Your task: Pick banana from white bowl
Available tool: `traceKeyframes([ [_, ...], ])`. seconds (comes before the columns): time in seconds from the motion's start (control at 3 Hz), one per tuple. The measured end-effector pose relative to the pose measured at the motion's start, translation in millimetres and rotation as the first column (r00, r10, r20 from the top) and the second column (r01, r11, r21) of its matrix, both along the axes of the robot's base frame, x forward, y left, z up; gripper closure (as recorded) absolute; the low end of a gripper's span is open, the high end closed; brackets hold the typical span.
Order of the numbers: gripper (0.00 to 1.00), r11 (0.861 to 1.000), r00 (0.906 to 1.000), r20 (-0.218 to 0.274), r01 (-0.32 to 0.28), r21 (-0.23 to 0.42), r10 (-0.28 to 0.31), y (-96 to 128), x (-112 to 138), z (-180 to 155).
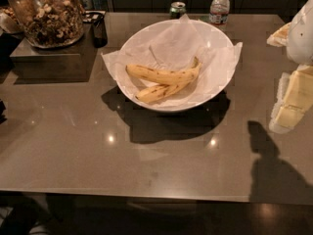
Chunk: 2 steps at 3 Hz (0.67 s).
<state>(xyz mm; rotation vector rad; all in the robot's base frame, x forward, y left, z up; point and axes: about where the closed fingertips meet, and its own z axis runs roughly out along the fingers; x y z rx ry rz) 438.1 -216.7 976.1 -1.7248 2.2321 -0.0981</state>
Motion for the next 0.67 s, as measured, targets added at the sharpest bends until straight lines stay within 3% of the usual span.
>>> traceKeyframes([
  [0.33, 0.0, 1.0, 1.0, 0.0, 0.0, 0.0, 0.0, 0.0, 0.0, 0.0],
  [0.67, 0.0, 0.997, 0.9982, 0.037, -0.05, 0.067, 0.048, 16.7, 11.0, 5.5],
])
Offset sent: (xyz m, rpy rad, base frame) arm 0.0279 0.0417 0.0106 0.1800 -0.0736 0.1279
